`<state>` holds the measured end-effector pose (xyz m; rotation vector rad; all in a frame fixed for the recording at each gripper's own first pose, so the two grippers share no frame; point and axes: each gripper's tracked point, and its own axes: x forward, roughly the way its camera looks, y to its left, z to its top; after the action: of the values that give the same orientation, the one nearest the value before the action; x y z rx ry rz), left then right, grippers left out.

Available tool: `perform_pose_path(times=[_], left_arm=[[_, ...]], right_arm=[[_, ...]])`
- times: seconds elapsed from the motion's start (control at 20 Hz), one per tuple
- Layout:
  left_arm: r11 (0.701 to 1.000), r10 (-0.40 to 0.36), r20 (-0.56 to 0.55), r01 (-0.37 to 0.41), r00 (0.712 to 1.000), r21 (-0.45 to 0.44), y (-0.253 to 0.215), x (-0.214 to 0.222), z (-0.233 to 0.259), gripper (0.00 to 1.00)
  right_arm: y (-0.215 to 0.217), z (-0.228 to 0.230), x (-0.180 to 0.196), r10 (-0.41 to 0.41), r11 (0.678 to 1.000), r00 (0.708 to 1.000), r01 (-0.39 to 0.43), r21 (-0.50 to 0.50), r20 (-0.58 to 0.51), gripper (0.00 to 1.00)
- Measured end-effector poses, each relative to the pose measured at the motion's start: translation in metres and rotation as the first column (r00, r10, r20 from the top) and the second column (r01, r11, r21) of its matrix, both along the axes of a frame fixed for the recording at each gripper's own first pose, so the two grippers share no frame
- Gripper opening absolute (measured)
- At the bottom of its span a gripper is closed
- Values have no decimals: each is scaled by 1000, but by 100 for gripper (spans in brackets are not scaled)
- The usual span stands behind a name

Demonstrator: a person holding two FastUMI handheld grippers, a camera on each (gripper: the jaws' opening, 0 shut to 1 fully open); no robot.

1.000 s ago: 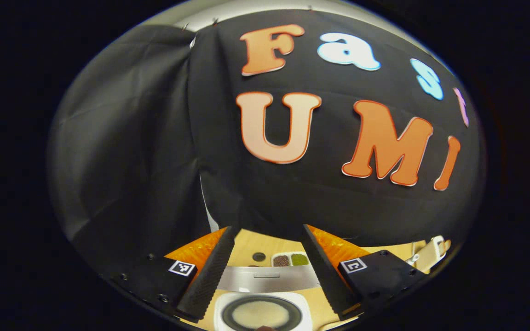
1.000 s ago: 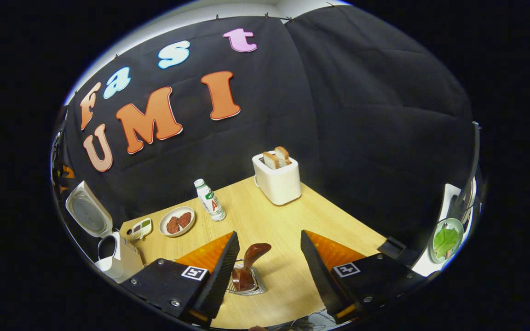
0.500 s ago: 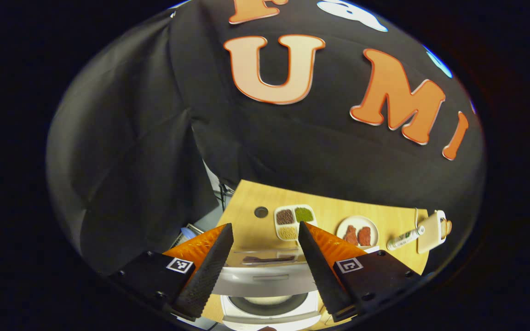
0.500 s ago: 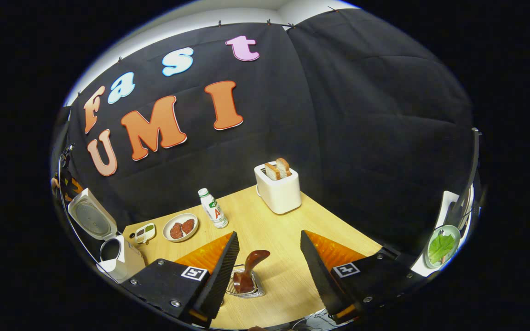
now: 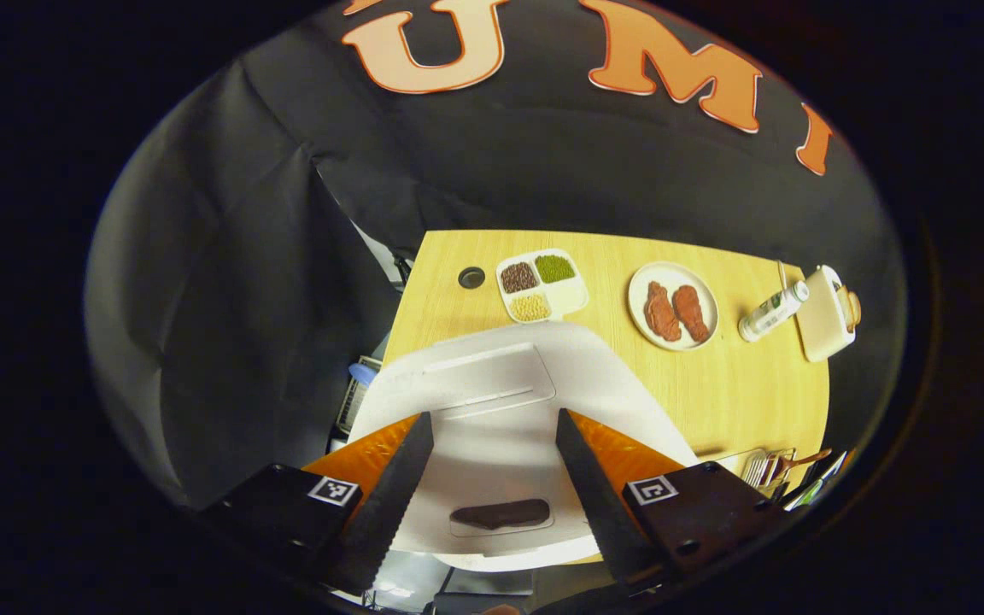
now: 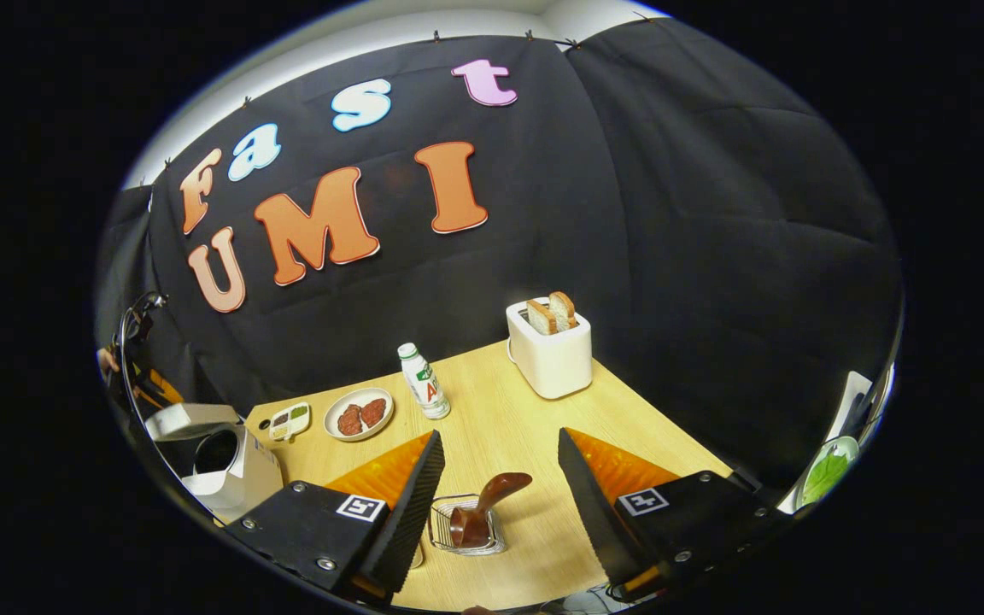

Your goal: Close the left gripper, press the button to open the rice cooker; take a wooden spoon from the chopstick holder with the right hand, scoop a spoonful of rice and pour it into the rice cooker, then put the wooden spoon back into the chopstick holder.

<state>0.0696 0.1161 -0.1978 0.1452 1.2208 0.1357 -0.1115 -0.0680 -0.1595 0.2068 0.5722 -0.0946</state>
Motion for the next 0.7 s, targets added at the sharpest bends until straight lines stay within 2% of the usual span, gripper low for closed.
perform_pose_path(times=[0.15,0.25,0.35,0.5,0.6,0.65,0.7], left_arm=[[993,87,-68,-92,994,-69,-7,-31,-27,99],[974,180,-129,-195,975,-113,-3,-49,-50,98],[961,227,-212,-254,951,-109,2,-67,-73,97],[962,233,-211,-257,949,-95,-1,-64,-67,99],[964,228,-191,-249,955,-95,-3,-63,-70,95],[964,229,-161,-246,960,-96,-2,-60,-70,100],[962,234,-152,-251,960,-105,-4,-63,-70,95]], right_arm=[[7,-1,3,26,1000,1000,-26,-1,1,84],[11,-1,3,49,999,999,-49,-4,-6,84],[17,-1,4,70,997,997,-70,-13,-8,84],[28,7,10,100,995,995,-100,-16,4,84],[35,11,13,120,993,993,-119,-14,17,84],[38,15,16,129,992,991,-129,-16,29,84],[43,20,18,144,989,988,-143,-19,46,84]])
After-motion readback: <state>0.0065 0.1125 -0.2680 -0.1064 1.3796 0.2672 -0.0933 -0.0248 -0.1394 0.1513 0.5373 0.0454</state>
